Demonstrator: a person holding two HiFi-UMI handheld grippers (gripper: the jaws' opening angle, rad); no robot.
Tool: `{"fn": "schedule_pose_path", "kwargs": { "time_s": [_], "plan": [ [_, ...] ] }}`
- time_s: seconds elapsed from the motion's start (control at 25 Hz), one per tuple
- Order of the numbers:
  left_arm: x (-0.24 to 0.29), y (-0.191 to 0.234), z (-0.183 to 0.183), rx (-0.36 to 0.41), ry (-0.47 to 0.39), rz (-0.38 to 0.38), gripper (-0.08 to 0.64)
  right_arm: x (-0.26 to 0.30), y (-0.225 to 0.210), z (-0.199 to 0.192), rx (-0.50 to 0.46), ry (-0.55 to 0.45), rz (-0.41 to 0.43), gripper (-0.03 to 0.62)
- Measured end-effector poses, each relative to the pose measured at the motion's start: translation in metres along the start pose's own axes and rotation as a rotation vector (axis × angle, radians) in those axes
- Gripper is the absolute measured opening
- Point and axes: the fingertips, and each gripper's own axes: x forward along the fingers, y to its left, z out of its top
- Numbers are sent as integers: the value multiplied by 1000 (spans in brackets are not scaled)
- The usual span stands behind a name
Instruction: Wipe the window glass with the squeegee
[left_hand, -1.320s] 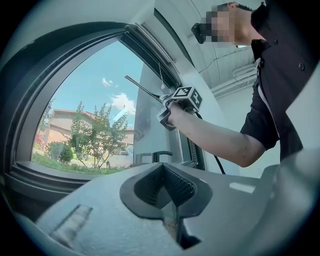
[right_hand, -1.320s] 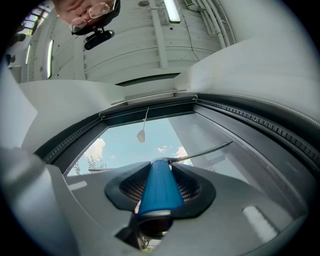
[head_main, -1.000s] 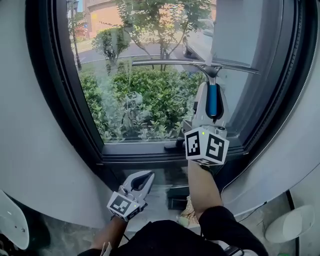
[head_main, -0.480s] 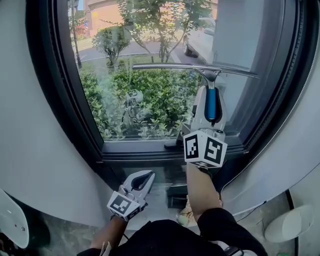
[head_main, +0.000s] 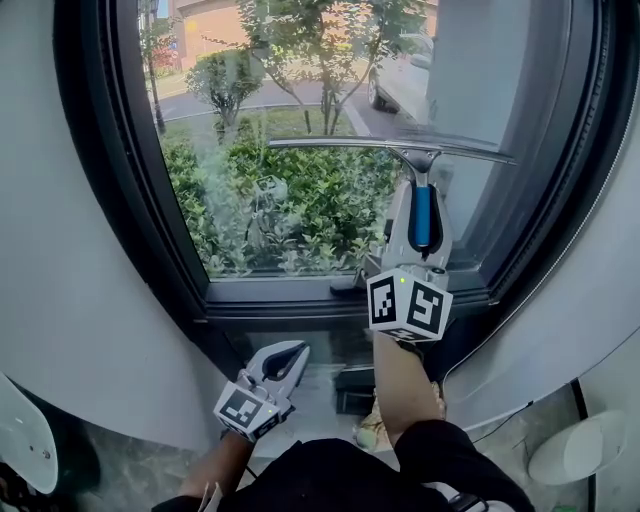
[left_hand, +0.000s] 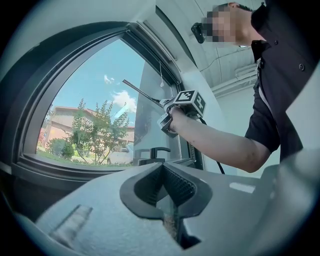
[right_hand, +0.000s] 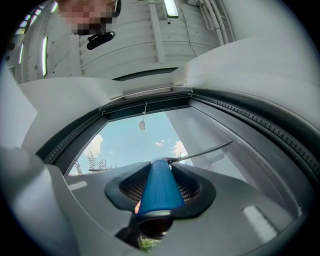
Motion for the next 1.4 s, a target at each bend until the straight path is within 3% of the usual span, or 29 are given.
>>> {"fn": "schedule_pose_path", "kwargs": {
  "time_s": [1.4],
  "plan": [
    [-17, -12, -5, -46, 48, 13, 2, -44, -8, -35, -5, 109, -26, 133]
  ]
}}
